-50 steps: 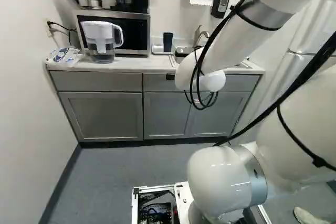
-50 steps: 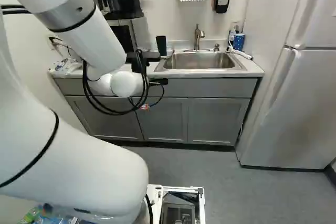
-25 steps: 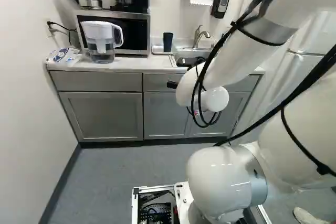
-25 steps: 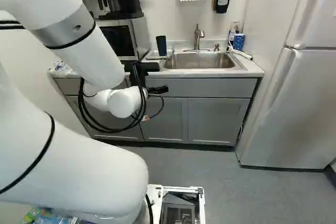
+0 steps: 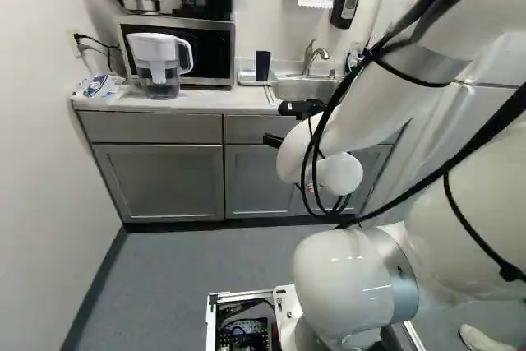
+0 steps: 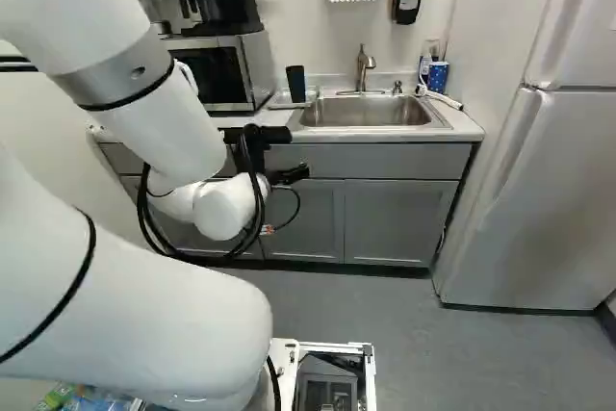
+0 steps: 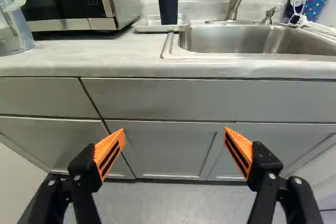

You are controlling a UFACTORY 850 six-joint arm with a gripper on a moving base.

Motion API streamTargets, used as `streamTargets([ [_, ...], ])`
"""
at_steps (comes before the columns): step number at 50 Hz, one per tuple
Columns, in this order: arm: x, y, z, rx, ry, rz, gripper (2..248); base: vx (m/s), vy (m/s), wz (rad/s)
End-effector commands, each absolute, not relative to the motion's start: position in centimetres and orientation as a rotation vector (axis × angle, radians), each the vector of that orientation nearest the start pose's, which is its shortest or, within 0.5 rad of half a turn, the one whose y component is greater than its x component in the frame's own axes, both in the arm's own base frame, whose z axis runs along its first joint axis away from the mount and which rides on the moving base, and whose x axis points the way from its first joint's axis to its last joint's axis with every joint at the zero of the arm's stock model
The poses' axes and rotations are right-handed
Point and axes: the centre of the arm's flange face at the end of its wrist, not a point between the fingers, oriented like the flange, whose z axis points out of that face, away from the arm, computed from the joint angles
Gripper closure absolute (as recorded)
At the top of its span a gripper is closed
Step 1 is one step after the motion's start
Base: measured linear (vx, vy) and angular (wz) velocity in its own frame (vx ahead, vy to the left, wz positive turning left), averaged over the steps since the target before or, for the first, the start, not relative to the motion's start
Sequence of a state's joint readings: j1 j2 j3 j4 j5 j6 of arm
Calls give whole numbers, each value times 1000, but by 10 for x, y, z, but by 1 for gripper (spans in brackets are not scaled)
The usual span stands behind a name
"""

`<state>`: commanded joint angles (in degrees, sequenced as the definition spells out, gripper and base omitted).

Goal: Rinse the cup and place it in the tray

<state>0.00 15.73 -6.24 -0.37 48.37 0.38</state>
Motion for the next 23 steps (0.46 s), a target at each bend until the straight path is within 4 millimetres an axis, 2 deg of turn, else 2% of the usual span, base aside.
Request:
streamTargets([
  [23,270,0,366,-2558,0,-1824,3,0,0,0],
])
